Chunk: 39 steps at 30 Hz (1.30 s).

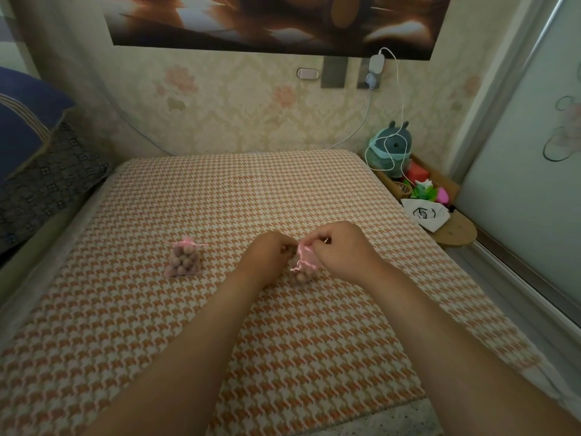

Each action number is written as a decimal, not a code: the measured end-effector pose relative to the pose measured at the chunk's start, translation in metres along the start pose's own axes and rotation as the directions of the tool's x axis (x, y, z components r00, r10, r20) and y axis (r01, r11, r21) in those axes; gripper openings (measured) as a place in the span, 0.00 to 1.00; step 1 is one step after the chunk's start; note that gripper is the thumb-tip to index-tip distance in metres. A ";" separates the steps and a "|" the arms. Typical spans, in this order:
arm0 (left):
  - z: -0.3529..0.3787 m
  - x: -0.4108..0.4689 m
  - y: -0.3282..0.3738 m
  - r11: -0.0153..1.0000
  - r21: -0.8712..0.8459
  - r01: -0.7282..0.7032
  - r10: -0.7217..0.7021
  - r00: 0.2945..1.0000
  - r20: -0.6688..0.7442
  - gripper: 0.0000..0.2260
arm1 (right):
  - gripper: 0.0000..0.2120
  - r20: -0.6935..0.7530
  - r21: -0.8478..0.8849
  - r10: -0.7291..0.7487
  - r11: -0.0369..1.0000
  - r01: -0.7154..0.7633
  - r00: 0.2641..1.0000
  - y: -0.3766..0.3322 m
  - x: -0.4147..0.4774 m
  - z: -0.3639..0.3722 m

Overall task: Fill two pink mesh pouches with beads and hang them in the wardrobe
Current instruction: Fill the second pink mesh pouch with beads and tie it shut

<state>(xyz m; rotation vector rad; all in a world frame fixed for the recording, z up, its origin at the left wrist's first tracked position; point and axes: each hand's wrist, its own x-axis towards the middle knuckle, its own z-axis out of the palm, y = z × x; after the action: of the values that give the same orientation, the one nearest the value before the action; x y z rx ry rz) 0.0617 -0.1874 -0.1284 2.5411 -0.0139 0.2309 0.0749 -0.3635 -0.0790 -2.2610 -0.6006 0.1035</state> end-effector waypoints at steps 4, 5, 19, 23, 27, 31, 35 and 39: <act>0.006 0.001 -0.014 0.976 -0.189 0.110 -0.130 0.987 -0.096 0.07 | 0.13 0.001 0.024 0.004 1.000 -0.004 1.000 0.001 0.002 0.000; 0.005 0.001 -0.015 0.962 -0.241 0.127 -0.158 0.981 -0.112 0.09 | 0.13 0.000 0.025 0.003 1.000 -0.003 1.000 0.001 0.003 0.000; -0.040 -0.027 0.041 0.949 -0.292 -0.119 0.060 0.978 -0.202 0.04 | 0.11 0.066 0.040 0.047 0.998 -0.050 0.997 -0.010 0.000 -0.003; -0.034 -0.033 0.043 0.974 -0.213 -0.084 0.050 0.986 -0.161 0.04 | 0.12 0.087 0.012 0.052 0.999 -0.053 0.995 -0.011 -0.005 -0.006; -0.039 -0.033 0.047 1.000 -0.024 0.018 -0.019 0.997 -0.078 0.05 | 0.12 0.096 -0.025 0.046 0.999 -0.044 0.994 -0.008 -0.004 -0.008; -0.047 -0.034 0.053 0.992 0.059 0.112 -0.111 0.993 -0.028 0.10 | 0.13 0.088 -0.030 0.028 0.999 -0.025 0.996 -0.007 -0.003 -0.007; -0.054 -0.034 0.056 0.979 0.098 0.182 -0.178 0.983 -0.041 0.08 | 0.14 0.073 -0.004 -0.014 1.000 0.014 0.997 -0.008 -0.001 -0.004; -0.058 -0.034 0.051 0.973 0.007 0.229 -0.228 0.970 -0.088 0.04 | 0.14 -0.024 0.131 0.021 0.991 -0.017 1.000 -0.005 0.003 -0.003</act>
<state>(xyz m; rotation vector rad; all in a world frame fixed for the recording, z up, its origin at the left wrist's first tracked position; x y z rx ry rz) 0.0157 -0.1990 -0.0581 2.5204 0.3145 0.2501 0.0761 -0.3612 -0.0726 -2.1381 -0.5433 0.1201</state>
